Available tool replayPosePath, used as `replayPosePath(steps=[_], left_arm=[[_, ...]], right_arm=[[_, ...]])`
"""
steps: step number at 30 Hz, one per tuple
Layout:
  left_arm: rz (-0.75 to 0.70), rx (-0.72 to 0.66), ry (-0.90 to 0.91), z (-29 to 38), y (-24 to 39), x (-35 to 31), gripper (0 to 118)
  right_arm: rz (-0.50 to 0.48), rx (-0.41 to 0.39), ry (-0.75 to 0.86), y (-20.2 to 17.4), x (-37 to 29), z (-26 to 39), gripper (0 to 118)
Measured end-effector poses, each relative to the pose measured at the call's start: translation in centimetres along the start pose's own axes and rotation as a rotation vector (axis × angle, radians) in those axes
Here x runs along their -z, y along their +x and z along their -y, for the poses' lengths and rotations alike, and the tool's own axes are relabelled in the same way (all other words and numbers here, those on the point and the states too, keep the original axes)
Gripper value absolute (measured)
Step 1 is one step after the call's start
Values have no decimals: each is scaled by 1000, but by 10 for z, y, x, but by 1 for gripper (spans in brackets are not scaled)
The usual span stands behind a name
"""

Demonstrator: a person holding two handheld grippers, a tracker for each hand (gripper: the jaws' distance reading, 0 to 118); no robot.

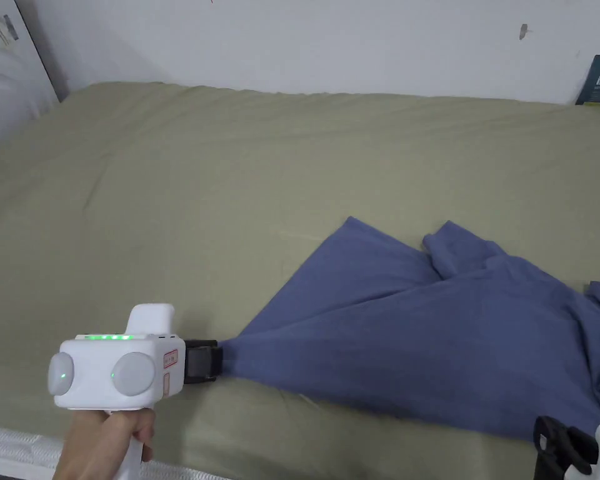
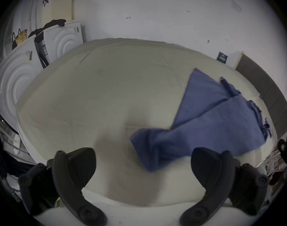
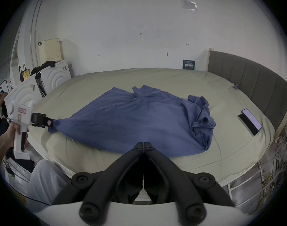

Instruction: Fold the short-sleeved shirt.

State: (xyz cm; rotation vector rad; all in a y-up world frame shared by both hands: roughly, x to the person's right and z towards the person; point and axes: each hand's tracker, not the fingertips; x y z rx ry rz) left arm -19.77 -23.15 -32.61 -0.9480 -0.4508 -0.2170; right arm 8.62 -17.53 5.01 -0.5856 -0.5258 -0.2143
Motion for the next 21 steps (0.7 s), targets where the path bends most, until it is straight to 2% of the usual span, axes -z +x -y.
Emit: replayPosePath(steps=[2, 4, 7, 8, 9, 10, 12, 15, 21], left_arm=[[-7, -7, 0, -12, -3, 3, 110], [-4, 5, -10, -16, 2, 8, 101], [27, 40, -43, -9, 10, 9, 53], [19, 39, -29, -10, 11, 2, 11], [46, 47, -15, -11, 11, -2, 0], [77, 34, -12, -10, 11, -2, 0], [43, 81, -49, -11, 17, 1, 0], [46, 77, -29, -8, 18, 2, 0], [38, 82, -18, -1, 23, -2, 0]], right_arm=[[3, -7, -18, -1, 3, 2, 0], [-3, -11, -33, 0, 7, 4, 0], [-10, -9, -51, 0, 8, 6, 0], [-11, -12, -55, 1, 8, 7, 0], [-11, -11, -55, 2, 8, 8, 0], [-13, -6, -61, 3, 9, 9, 0], [-17, 8, -78, 6, 11, 9, 0], [-14, 27, -84, 12, 15, 6, 0], [32, 21, -99, 35, 52, -31, 0]])
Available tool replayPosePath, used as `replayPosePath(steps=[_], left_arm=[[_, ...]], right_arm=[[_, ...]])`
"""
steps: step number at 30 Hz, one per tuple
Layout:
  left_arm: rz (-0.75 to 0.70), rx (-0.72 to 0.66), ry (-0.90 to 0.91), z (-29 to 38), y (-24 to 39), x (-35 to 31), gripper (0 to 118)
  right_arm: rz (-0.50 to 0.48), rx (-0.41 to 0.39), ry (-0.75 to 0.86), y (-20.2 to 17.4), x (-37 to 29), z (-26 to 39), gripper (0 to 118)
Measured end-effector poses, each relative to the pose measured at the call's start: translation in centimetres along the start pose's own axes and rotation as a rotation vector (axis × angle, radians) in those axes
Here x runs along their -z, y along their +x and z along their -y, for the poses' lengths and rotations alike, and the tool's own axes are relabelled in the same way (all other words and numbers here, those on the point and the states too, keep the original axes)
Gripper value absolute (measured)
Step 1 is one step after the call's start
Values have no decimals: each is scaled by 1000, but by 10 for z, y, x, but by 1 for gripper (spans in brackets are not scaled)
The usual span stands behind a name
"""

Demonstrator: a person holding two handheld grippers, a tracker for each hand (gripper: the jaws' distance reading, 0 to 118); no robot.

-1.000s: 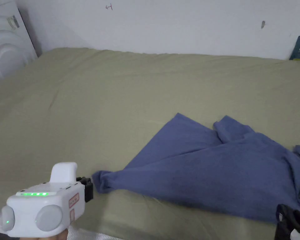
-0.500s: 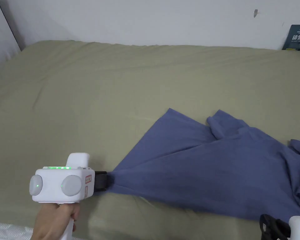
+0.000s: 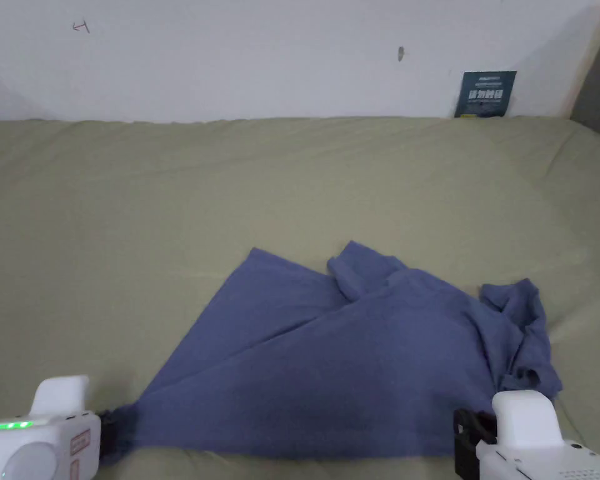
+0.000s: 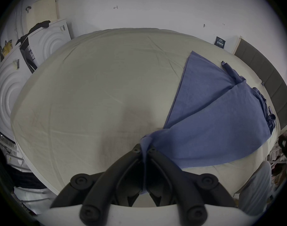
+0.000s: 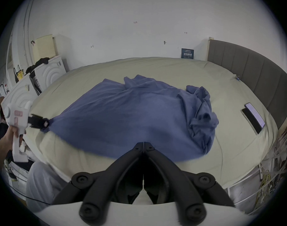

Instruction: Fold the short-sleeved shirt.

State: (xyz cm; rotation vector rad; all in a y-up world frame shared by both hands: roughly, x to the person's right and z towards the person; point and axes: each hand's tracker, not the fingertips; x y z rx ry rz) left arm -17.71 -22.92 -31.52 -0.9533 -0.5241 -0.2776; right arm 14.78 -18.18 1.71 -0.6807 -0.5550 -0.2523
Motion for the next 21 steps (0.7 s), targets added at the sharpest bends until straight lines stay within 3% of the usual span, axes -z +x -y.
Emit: replayPosePath(steps=[7, 8, 10, 11, 15, 17, 21], left_arm=[[26, -5, -8, -1, -2, 2, 0], [29, -9, -7, -2, -4, 2, 0], [40, -20, -9, -3, -6, 2, 0], [40, -19, -5, -4, -7, 1, 0], [51, -36, -9, -4, -10, 1, 0], [53, -37, -11, -5, -12, 2, 0], [55, -28, -19, -6, -11, 0, 0]], right_arm=[[37, -11, -21, 40, 105, -100, 1], [42, -24, -36, 45, 123, -117, 9], [38, -47, -59, 56, 157, -148, 92], [32, -54, -111, 60, 174, -162, 116], [-22, -101, -226, 70, 232, -201, 118], [4, -128, -231, 74, 254, -210, 118], [-4, -237, -383, 72, 286, -207, 118]])
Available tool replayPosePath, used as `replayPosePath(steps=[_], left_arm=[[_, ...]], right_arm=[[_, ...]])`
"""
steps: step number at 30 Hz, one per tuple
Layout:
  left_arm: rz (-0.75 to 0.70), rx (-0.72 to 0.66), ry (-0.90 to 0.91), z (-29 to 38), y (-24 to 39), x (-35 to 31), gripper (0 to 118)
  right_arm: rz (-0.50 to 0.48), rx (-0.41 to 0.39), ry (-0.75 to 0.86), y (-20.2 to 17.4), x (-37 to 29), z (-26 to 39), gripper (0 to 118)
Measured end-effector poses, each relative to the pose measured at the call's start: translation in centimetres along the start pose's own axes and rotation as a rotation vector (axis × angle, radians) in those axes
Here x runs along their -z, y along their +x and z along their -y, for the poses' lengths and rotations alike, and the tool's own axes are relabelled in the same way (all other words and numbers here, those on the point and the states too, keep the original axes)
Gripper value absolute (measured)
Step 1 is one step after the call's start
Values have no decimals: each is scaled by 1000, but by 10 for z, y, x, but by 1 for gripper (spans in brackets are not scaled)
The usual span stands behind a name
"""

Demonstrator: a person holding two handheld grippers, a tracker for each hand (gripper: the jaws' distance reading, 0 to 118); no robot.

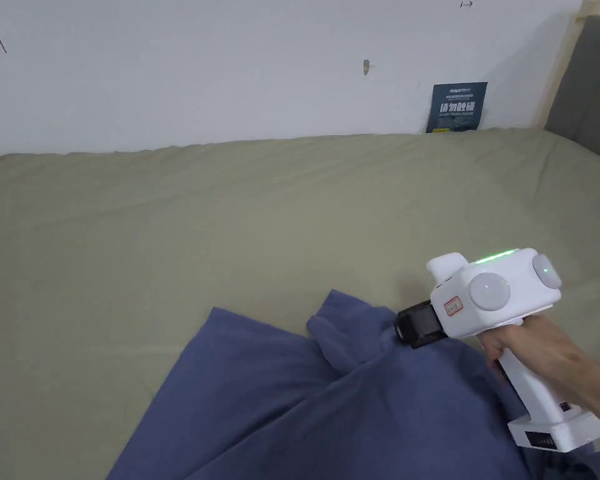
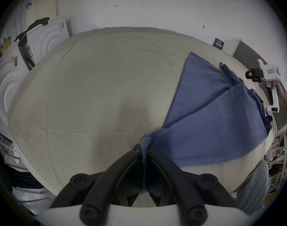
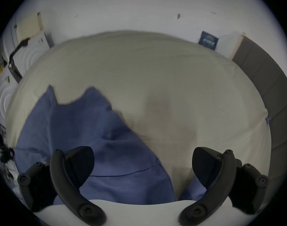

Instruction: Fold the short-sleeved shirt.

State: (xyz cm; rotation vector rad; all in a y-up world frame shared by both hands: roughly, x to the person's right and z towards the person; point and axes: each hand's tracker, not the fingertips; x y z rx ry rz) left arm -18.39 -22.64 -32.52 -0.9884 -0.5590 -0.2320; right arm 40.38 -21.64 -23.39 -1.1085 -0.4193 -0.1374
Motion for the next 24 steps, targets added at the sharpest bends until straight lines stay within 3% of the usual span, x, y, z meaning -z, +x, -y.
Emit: replayPosePath(steps=[2, 4, 6, 7, 8, 10, 12, 19, 24], left_arm=[[3, -1, -3, 0, 0, 0, 0], [4, 5, -8, -1, 0, 2, 0], [7, 2, -12, -1, -1, 2, 0], [7, 2, -15, -2, 0, 2, 0], [8, 4, -16, -3, 0, 3, 0], [9, 2, -19, -2, 0, 4, 0], [9, -4, -20, -3, -1, 5, 0], [11, -10, -20, -9, 0, -6, 0], [62, -36, 94, -30, 7, -49, 0]], right_arm=[[42, -99, -27, -7, 13, 5, 118], [97, -120, -41, -12, 21, 10, 113], [-47, -9, -32, -9, 18, 12, 83], [6, -8, -18, -10, 13, 11, 79], [-24, -31, -12, -7, 8, 11, 65], [-23, -18, 10, -5, -1, 9, 3], [-68, 31, 16, 0, -13, 11, 3], [-39, -27, 141, -2, -90, 29, 3], [-35, -53, 262, 0, -170, 44, 3]])
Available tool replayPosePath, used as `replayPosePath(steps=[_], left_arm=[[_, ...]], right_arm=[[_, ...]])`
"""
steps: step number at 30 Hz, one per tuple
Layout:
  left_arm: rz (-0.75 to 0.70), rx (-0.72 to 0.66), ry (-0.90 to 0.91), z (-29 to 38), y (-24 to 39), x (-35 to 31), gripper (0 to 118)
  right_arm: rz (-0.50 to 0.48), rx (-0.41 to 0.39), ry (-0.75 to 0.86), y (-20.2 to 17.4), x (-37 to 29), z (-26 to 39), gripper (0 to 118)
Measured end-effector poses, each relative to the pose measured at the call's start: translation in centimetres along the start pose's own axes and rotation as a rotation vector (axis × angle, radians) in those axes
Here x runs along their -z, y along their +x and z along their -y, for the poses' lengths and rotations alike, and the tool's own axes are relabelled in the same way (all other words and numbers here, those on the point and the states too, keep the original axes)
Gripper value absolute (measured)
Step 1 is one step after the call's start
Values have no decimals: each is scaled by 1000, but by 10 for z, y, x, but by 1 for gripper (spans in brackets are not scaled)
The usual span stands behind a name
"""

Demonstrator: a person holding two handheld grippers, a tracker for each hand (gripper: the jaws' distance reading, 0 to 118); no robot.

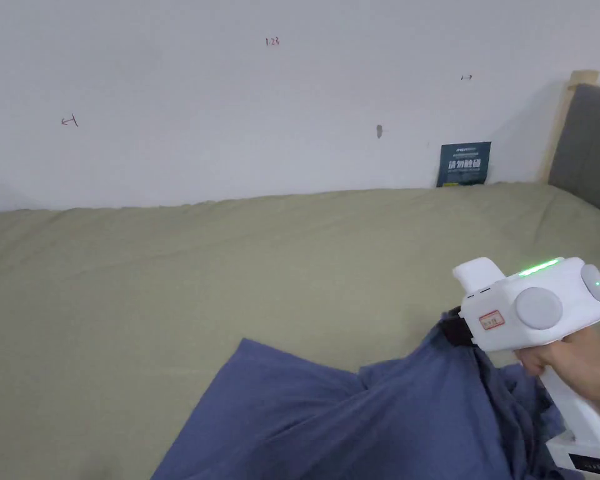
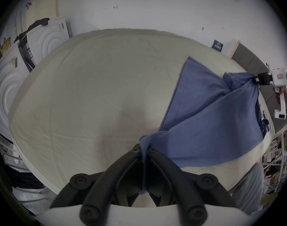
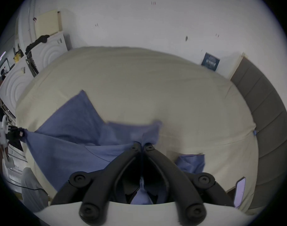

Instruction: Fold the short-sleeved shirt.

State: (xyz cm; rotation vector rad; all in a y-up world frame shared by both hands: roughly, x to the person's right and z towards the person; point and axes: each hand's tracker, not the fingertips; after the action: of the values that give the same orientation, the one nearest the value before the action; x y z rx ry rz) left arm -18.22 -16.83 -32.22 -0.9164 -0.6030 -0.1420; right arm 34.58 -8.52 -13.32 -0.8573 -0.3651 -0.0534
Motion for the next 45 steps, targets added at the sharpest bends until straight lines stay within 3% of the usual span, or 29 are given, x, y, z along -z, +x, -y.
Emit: replayPosePath(steps=[4, 8, 12, 18, 26, 38, 45], left_arm=[[22, -26, 112, -36, 11, -33, 0], [19, -32, 252, -88, 29, -73, 0], [61, -29, 378, -139, 50, -118, 0], [5, -34, 506, -208, 79, -182, 0], [-125, 5, 567, -257, 101, -225, 0], [-145, -35, 590, -272, 83, -220, 0], [-175, -9, 593, -306, 87, -205, 0]], right_arm=[[43, -14, 124, 0, -71, -10, 3], [54, 43, 253, 14, -144, -20, 3], [127, 77, 372, 22, -212, -26, 3], [139, 221, 482, 46, -274, -37, 3], [160, 288, 554, 46, -297, -60, 3], [199, 237, 580, 30, -283, -115, 3], [239, 200, 572, 40, -263, -157, 3]])
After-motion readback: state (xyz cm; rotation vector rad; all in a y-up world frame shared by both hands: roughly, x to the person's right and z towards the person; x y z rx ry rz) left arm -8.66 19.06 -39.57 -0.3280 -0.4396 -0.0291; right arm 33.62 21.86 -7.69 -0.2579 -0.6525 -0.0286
